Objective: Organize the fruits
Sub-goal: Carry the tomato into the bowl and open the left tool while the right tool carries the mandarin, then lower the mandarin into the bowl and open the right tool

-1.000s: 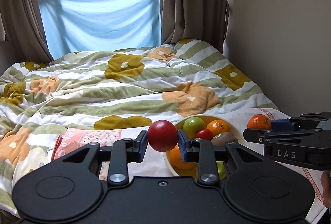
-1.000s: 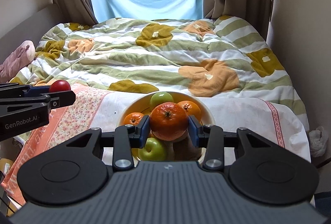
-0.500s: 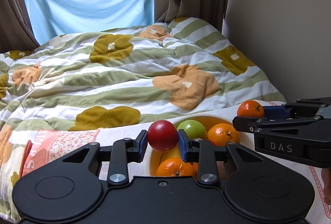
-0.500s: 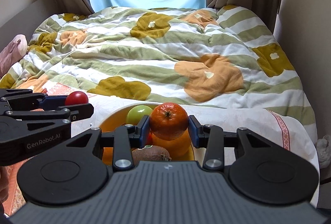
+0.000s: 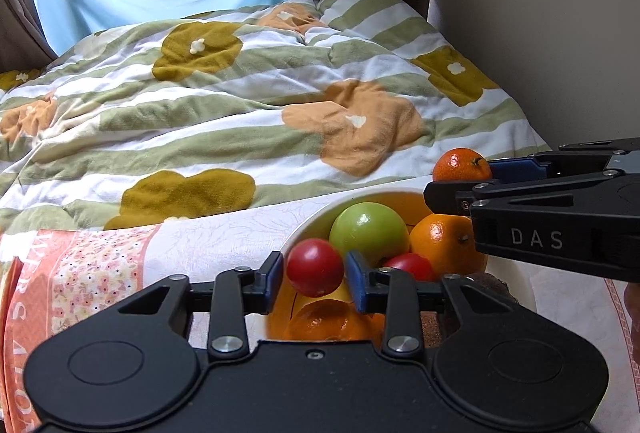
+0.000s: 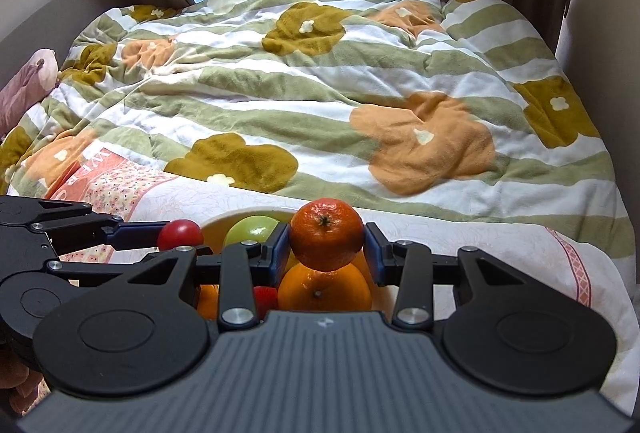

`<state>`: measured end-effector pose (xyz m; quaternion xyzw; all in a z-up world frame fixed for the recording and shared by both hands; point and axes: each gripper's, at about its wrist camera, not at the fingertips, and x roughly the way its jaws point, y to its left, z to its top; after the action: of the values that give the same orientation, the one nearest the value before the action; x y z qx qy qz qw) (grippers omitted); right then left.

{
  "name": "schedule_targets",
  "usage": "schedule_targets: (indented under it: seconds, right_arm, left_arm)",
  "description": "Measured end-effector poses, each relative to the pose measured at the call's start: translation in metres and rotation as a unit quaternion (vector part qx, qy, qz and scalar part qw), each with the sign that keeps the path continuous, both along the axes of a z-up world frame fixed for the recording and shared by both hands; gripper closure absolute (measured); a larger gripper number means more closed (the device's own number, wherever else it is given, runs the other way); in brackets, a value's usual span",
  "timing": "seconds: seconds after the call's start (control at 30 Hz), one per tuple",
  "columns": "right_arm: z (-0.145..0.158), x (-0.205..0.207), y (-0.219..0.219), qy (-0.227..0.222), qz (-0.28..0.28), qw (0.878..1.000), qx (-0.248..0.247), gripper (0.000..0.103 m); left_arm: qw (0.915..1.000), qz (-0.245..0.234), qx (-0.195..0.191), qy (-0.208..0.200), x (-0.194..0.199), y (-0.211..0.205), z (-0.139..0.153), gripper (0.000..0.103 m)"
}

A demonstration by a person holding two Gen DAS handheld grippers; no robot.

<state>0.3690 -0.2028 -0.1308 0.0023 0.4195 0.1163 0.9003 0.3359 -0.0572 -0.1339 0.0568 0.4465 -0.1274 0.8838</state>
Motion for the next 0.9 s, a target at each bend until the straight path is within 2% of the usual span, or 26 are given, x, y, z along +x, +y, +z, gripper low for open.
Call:
schedule_targets:
  seconds: [0.03, 0.1, 0.23, 0.43, 0.9]
  right_arm:
    - [-0.001, 0.001, 0.0, 0.001, 0.001, 1.0, 0.001, 0.049]
    - [-0.003, 0.003, -0.001, 0.003, 0.004, 1.0, 0.003, 0.049]
    - [-0.006, 0.007, -0.001, 0.009, 0.009, 1.0, 0.007, 0.049]
    - [-0.008, 0.017, 0.0, 0.01, 0.02, 1.0, 0.012, 0.048]
    - [-0.018, 0.025, 0.003, 0.014, 0.025, 0.999, 0.03, 0.046]
  left_arm:
    - [1.0, 0.0, 0.002, -0.002, -0.001, 0.0, 0.0, 0.028]
    - [0.9998, 0.0, 0.01, -0.016, -0.005, 0.0, 0.003, 0.012]
    - [0.9991, -0.002, 0.028, -0.031, -0.011, 0.002, 0.008, 0.011]
    - [0.9993, 0.017, 0.012, -0.031, -0.014, 0.014, 0.013, 0.011]
    - [0.9988, 0.036, 0.011, -0.031, -0.018, 0.021, 0.014, 0.011]
